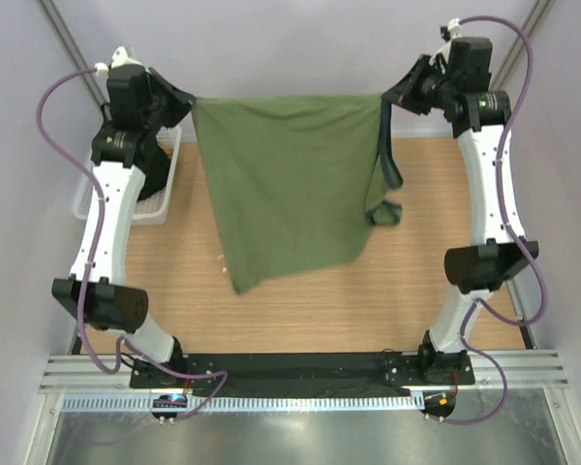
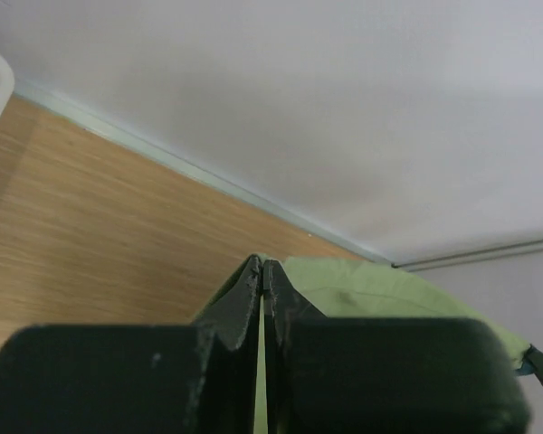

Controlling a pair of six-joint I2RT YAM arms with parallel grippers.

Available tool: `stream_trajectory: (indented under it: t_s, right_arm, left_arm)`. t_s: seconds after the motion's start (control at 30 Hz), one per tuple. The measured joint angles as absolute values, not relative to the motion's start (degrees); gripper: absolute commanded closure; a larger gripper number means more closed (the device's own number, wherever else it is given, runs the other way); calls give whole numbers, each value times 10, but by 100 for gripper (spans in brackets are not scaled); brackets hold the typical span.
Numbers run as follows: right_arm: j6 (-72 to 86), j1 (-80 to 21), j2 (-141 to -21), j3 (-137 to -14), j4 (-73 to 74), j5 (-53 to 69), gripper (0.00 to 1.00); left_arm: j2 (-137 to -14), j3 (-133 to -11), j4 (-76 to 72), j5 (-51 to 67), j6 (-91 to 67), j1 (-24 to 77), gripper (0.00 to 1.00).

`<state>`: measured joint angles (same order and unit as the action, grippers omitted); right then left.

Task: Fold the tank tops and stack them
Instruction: Flatten the tank top out

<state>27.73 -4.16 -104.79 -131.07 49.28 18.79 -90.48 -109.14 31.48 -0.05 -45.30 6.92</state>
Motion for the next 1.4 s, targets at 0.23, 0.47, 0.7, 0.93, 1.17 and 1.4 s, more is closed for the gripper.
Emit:
stream_trajectory:
  t_s: [0.23,0.47,0.7,0.93,1.17,1.4]
  right_arm:
    - [330,21,-1072,-1374,427,255,99]
    - [344,27,-902,-1063,281,301,99]
    - [350,23,-761,-685,226,300,99]
    - [353,8,-551,-404,248,285,96]
    - [367,1,-441,-282,284,255,86]
    - [377,-17,-440,-214,321,228,99]
  left_arm:
    - [-945,-1253,329,19,-450,52,100]
    - [-762,-972,204,49,-460,53,100]
    - [-648,-611,166,50,-481,51,100]
    - [-435,-380,199,57,-507,54,100]
    - [-267,-295,233,52,-512,55,100]
    - [-162,-150,298,65,-570,58,100]
